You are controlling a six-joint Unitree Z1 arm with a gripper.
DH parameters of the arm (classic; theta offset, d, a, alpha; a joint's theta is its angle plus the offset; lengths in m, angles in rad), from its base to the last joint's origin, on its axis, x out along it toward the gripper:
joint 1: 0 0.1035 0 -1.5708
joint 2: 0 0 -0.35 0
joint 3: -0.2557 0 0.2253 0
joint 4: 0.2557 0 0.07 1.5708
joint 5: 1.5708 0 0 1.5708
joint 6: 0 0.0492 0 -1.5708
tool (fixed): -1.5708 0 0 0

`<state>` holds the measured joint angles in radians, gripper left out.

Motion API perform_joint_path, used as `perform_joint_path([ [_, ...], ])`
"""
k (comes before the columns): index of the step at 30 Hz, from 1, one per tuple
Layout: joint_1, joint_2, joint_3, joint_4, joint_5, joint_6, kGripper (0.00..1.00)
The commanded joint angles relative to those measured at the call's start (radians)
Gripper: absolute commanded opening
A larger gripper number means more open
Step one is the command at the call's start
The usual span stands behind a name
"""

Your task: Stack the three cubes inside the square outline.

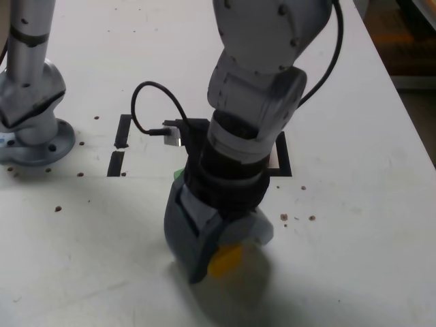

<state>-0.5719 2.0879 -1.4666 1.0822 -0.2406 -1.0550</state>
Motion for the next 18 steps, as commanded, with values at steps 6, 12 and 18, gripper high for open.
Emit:
perform_joint_path([
  [6,0.01,0.011,0.025,-0.039,-0.004,0.002,0.64],
  [12,0.01,0.009,0.011,-0.045,0.023,-0.006,0.38],
  [18,0.01,0.0,-0.003,-0.045,0.065,-0.007,0.27],
])
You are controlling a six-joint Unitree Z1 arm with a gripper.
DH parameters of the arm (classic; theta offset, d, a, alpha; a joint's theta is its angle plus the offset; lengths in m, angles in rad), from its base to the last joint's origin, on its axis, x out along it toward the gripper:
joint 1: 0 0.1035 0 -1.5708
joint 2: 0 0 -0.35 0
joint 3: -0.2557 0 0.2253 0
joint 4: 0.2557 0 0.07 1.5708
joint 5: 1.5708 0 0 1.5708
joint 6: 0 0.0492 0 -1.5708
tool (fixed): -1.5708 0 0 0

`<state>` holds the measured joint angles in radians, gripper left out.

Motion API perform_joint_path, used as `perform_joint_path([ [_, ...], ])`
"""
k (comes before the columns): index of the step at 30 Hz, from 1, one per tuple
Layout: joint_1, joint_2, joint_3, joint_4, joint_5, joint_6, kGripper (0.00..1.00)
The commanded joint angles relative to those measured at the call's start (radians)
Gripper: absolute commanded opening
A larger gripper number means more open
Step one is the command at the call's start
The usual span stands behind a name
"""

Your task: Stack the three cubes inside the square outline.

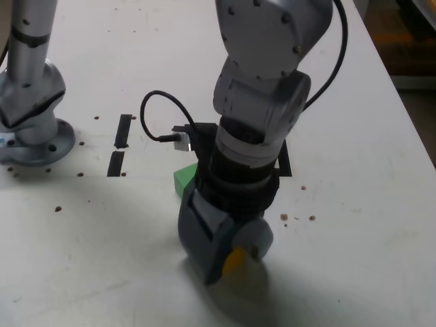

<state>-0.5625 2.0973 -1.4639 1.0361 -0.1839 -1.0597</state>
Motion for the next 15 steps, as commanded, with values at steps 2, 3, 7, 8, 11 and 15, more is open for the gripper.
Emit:
perform_joint_path([
  [2,0.002,-0.02,-0.015,0.011,0.025,-0.002,0.25],
  [3,0.002,-0.027,-0.023,0.023,0.037,-0.002,0.24],
  [7,0.01,-0.071,-0.078,0.121,0.091,0.001,0.16],
  [8,0.013,-0.081,-0.093,0.148,0.105,0.002,0.14],
  [11,0.027,-0.104,-0.137,0.218,0.14,0.021,0.09],
  [15,0.07,-0.127,-0.191,0.287,0.181,0.102,0.07],
])
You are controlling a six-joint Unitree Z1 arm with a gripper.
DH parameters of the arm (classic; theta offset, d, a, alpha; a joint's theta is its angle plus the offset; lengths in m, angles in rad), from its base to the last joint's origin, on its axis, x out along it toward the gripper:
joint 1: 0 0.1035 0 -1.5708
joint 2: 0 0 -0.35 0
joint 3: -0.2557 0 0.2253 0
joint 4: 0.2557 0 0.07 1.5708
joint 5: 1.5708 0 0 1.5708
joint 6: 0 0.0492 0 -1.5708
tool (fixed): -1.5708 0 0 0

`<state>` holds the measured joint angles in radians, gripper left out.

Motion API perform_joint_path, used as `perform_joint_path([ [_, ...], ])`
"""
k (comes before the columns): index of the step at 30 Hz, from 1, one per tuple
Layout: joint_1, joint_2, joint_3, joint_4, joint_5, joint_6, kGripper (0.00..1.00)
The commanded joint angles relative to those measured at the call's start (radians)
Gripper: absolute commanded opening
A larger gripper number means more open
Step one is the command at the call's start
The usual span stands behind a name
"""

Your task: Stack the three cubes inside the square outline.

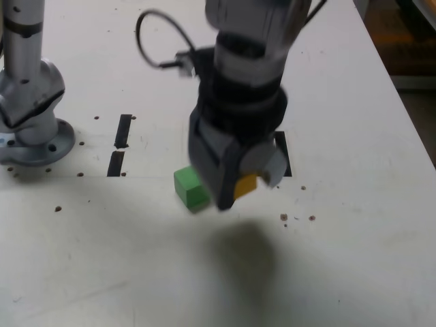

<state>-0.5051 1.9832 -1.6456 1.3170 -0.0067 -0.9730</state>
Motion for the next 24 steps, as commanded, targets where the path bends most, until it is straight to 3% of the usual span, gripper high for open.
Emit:
perform_joint_path([
  [1,0.031,-0.017,-0.023,0.018,0.011,0.05,0.06],
  [8,0.22,-0.037,-0.059,0.071,0.011,0.422,0.07],
  [11,0.292,-0.047,-0.041,0.072,0.027,0.555,0.07],
  [16,0.331,-0.043,0.0,0.024,0.059,0.631,0.07],
  [24,0.35,-0.027,0.031,-0.01,0.036,0.693,0.07],
])
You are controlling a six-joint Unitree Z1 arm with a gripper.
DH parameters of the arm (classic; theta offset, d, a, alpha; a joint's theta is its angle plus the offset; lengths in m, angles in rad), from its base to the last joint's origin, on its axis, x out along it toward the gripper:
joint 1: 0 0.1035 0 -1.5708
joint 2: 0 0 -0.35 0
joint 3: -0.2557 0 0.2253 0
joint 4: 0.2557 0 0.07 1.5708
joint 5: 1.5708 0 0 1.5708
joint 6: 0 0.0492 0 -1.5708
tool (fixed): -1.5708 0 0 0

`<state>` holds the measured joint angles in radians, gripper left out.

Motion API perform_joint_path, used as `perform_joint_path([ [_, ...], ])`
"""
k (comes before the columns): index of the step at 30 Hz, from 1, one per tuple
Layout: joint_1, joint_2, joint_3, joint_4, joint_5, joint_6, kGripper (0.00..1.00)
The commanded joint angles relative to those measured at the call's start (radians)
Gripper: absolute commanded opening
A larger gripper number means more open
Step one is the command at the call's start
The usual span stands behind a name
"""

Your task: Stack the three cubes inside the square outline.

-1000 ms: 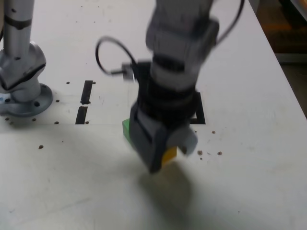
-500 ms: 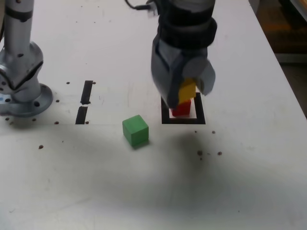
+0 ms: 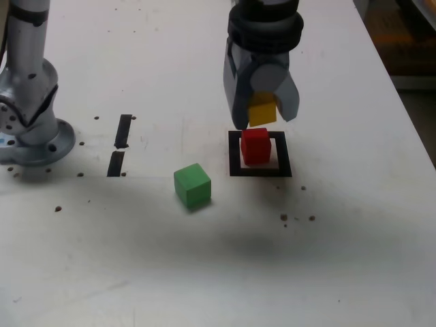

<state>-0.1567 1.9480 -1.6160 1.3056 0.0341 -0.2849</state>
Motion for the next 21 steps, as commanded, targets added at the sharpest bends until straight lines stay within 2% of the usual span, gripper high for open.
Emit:
perform_joint_path([
  [1,0.003,0.013,0.002,0.001,-0.009,0.013,0.07],
  [13,0.019,0.106,0.008,-0.005,-0.059,0.059,0.07],
  [21,0.027,0.106,0.015,-0.015,-0.05,0.059,0.08],
])
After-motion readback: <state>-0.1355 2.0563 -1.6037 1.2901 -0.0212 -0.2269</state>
